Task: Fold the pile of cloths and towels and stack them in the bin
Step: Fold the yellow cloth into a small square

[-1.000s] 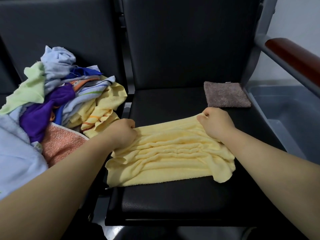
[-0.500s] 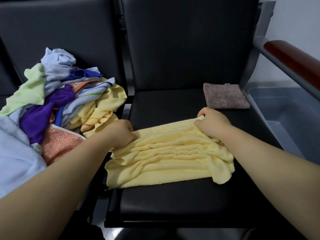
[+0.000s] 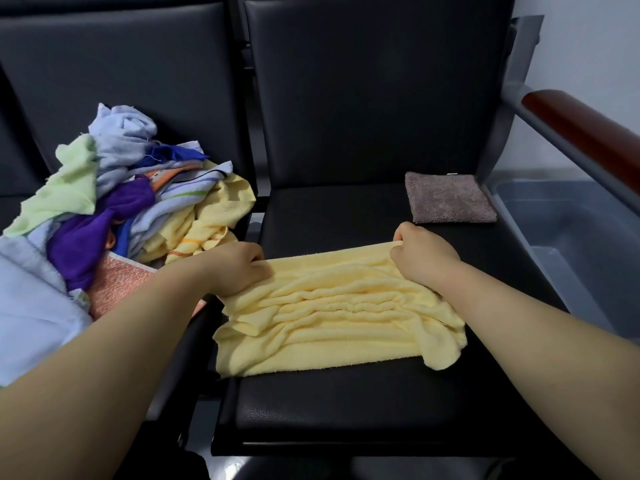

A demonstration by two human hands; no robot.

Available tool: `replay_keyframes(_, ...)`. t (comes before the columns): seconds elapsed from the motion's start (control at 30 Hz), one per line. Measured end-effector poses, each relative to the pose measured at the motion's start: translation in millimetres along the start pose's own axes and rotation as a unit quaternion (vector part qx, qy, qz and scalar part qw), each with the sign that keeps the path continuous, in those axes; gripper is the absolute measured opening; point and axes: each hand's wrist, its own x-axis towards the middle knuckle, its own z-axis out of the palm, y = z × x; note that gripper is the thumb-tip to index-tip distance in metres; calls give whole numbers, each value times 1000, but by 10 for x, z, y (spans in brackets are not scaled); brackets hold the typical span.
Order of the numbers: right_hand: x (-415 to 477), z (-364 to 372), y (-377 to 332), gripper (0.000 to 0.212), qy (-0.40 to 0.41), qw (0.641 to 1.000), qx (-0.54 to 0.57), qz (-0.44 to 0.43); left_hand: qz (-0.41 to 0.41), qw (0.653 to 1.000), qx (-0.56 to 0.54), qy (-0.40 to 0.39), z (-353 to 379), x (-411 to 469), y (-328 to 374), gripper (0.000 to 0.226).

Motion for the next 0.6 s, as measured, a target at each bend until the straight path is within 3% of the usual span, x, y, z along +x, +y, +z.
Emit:
replay_keyframes(0.17,8,20,29,21,0,1000,3,1,-3,1000,-27,-6,-55,3,-32,27)
replay_keyframes(0.27,12,30,46,21,3,1000,9,1,5,996,-86,27,-92,-16,-42,18)
replay_keyframes(0.6,20,52,75,19,26,999,26,10,27,987,-86,136,-53,-47,-263,13)
